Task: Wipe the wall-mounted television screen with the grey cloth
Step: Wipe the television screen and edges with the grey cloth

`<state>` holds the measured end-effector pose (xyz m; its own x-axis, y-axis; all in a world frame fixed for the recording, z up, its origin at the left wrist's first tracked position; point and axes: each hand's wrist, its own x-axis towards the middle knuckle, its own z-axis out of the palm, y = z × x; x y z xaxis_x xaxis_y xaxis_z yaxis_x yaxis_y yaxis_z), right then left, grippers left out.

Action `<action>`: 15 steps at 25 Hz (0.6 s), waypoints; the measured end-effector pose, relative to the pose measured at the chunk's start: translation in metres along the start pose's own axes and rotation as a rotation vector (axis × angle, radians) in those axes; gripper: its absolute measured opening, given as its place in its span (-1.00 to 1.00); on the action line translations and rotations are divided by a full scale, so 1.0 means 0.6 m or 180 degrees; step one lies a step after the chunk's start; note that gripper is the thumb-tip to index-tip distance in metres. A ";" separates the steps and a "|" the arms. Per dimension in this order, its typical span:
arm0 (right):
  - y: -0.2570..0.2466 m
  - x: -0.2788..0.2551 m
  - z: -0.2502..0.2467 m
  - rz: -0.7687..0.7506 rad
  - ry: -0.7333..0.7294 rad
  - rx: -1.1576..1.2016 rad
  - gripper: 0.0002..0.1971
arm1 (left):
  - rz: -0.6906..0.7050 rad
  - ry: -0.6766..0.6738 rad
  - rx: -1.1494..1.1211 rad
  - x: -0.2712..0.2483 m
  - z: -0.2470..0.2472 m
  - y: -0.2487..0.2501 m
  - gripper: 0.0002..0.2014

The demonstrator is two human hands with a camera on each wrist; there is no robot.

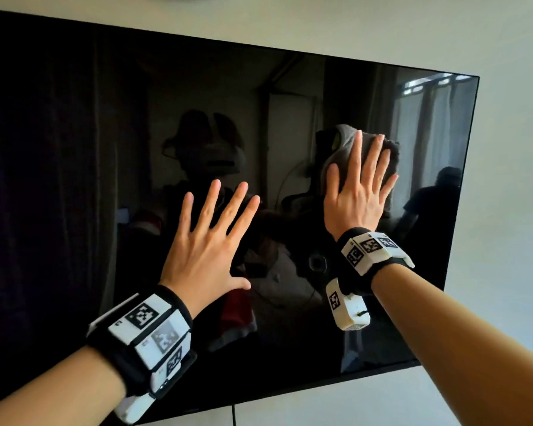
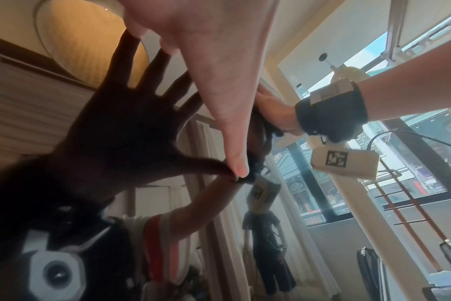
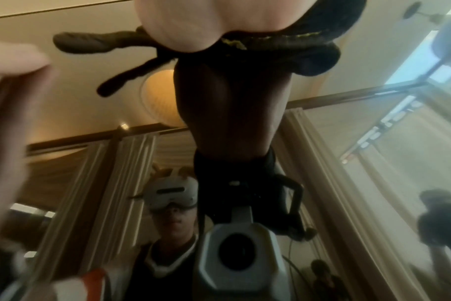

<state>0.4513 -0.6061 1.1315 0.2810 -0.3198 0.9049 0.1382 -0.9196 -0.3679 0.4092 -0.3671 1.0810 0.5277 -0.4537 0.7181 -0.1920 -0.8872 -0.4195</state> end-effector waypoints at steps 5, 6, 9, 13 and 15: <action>0.001 -0.022 0.001 -0.0447 -0.0162 -0.0131 -0.34 | 0.0045 0.0126 0.0025 -0.003 0.008 -0.002 0.43; 0.015 -0.020 -0.002 -0.0599 -0.0228 -0.0172 -0.35 | 0.0048 0.0146 0.0019 -0.003 0.008 -0.002 0.42; 0.075 0.017 -0.022 -0.0100 -0.0148 -0.0116 -0.36 | 0.0042 0.0161 0.0022 -0.004 0.007 -0.002 0.42; 0.062 -0.003 -0.021 -0.0339 -0.0217 -0.0127 -0.33 | 0.0056 0.0168 0.0008 -0.005 0.007 -0.001 0.41; 0.066 -0.017 -0.014 -0.0736 -0.0371 -0.0204 -0.34 | 0.0083 0.0197 0.0002 -0.005 0.007 0.000 0.40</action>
<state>0.4459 -0.6410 1.1096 0.3570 -0.0746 0.9311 0.1520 -0.9789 -0.1367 0.4112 -0.3653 1.0766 0.4703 -0.4811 0.7399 -0.2046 -0.8749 -0.4389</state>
